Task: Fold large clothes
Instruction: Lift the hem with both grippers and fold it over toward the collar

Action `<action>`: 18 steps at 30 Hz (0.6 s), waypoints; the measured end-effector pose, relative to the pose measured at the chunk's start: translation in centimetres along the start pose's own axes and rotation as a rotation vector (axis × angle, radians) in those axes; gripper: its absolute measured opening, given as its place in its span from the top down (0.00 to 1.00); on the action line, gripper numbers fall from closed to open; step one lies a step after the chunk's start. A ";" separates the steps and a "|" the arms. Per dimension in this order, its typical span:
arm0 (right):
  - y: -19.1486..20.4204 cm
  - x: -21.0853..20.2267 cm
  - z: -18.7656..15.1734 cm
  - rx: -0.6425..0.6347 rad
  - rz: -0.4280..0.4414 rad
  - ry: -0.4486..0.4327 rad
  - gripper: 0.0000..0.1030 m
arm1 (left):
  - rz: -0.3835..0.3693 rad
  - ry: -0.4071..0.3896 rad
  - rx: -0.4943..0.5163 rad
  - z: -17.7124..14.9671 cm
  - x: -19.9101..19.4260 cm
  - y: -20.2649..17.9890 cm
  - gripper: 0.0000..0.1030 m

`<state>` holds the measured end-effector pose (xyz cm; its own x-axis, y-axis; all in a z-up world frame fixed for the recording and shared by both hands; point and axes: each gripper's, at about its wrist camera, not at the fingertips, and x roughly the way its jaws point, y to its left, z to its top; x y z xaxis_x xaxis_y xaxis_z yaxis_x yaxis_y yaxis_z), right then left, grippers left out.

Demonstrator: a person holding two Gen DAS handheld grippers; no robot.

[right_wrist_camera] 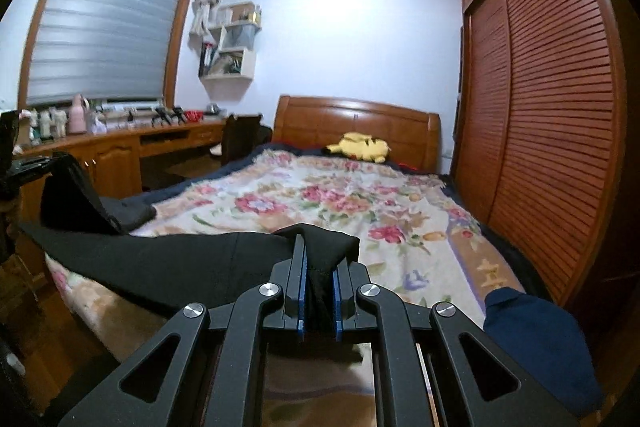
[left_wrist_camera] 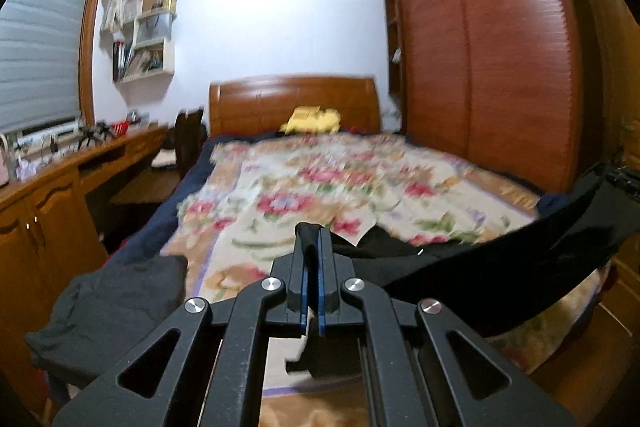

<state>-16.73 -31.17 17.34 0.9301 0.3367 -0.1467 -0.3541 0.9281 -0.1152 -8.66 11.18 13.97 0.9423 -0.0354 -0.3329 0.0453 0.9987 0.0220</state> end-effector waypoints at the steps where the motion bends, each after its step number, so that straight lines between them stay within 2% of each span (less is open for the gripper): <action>1: 0.1 1.3 -0.1 0.000 -0.001 0.021 0.91 | 0.010 0.030 -0.007 -0.5 1.7 0.3 0.97; 5: 0.5 7.3 -1.7 -0.019 -0.027 0.107 0.91 | 0.048 0.127 -0.023 -2.7 6.8 1.1 0.97; 9: 0.5 12.6 -4.0 -0.008 -0.037 0.181 0.91 | 0.048 0.197 -0.042 -4.3 11.0 1.3 0.97; 15: 0.5 20.3 -6.8 -0.014 -0.051 0.292 0.91 | 0.073 0.256 -0.026 -5.2 15.8 0.6 0.96; 18: 0.2 23.8 -6.9 -0.014 -0.056 0.336 0.91 | 0.075 0.282 -0.027 -5.5 17.8 0.4 0.96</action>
<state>4.70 -24.11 7.05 0.8650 0.2115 -0.4549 -0.3066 0.9406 -0.1457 6.29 11.16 2.91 0.8131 0.0466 -0.5803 -0.0338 0.9989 0.0328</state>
